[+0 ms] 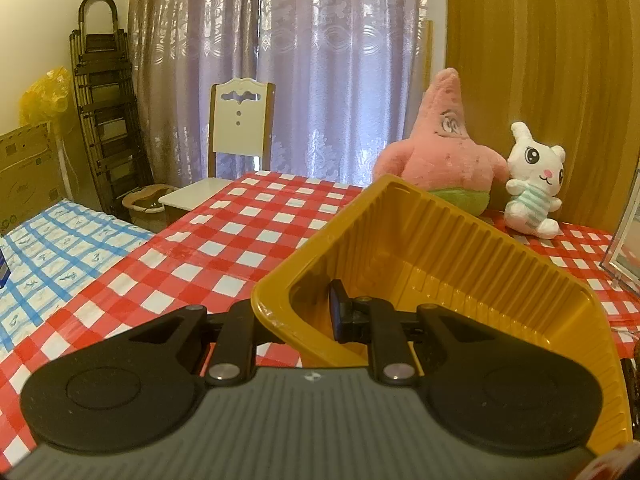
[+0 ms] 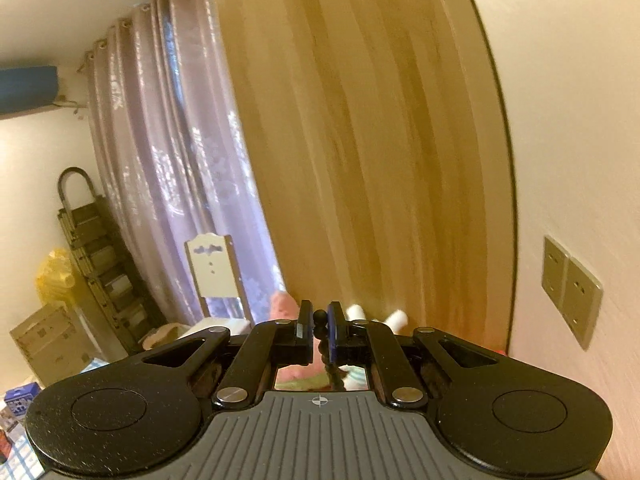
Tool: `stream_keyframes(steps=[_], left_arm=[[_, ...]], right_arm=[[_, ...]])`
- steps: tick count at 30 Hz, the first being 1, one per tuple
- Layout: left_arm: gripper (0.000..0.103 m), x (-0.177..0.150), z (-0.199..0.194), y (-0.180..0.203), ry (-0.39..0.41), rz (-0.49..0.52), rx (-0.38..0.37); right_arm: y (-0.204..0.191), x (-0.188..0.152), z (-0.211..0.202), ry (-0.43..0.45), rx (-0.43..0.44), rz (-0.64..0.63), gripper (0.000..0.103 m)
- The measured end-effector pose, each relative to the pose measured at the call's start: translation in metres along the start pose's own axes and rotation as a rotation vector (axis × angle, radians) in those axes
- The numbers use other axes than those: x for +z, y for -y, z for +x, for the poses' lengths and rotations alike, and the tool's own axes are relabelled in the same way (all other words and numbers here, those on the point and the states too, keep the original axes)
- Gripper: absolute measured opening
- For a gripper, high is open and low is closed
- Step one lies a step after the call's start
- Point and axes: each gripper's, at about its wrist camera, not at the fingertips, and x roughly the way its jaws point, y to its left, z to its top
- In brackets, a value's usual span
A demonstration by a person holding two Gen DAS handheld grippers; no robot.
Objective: Organize jewelry
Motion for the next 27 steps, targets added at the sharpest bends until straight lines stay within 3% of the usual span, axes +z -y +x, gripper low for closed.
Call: stream_keyframes(steps=[12,27], left_arm=[[0.017,-0.004,-0.005,-0.01,-0.002,-0.021,0.008],[0.017,-0.005,-0.006,-0.011,-0.014,-0.03,0.01]], right_arm=[[-0.043,0.04,0.007,0.08,0.118,-0.038,0.007],[-0.098,0.038,0.055,0.001,0.308,-0.015,0.007]])
